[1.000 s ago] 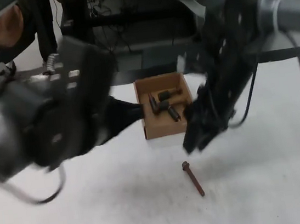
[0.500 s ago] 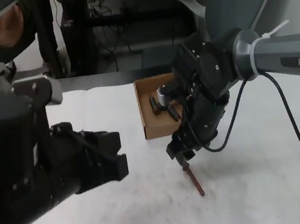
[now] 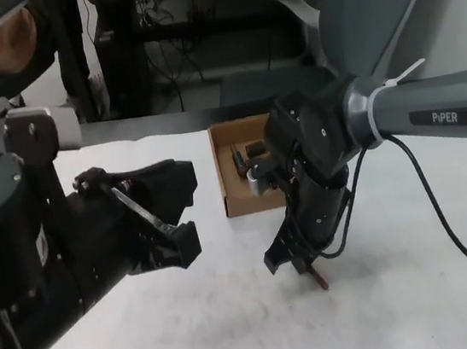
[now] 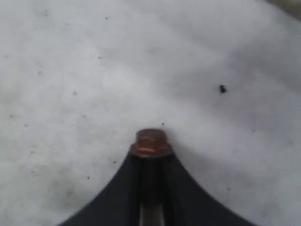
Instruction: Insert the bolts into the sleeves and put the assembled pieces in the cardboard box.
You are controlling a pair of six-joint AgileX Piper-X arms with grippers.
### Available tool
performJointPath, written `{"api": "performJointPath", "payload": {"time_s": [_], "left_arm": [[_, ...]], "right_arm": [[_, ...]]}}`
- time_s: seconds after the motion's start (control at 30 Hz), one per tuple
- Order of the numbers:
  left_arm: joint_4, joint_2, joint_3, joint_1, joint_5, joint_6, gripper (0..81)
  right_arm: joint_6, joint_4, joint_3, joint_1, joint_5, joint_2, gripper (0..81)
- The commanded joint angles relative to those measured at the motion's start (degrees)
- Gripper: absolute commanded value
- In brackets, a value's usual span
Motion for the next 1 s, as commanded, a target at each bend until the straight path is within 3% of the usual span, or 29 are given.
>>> {"api": "performJointPath", "payload": {"time_s": [0.0, 0.17, 0.33, 0.57, 0.7, 0.97], "left_arm": [[-1.8, -0.6, 1.2, 0.1, 0.7, 3.0, 1.8], [-12.3, -0.6, 7.6, 0.1, 0.4, 4.2, 1.8], [-21.5, 0.2, 14.7, 0.1, 0.3, 4.2, 1.8], [-31.0, 8.2, 17.0, -0.5, 1.4, 3.7, 1.8], [-44.4, 15.2, 17.0, -3.1, 1.4, 3.7, 1.8], [-52.3, 21.7, 17.0, -11.9, 0.6, 3.4, 1.8]], "right_arm": [[0.0, -2.0, 0.2, 0.1, -2.2, -1.8, 0.4], [1.6, -5.7, 0.9, 0.1, -4.9, -11.0, 0.4], [2.9, -18.8, 8.9, 1.5, -13.3, -25.0, 0.4], [10.0, -44.8, 24.8, 8.5, -18.8, -39.4, 0.4], [15.0, -58.6, 30.0, 12.8, -18.7, -40.5, 0.4], [15.6, -63.6, 30.4, 14.2, -16.6, -39.8, 0.4]]}}
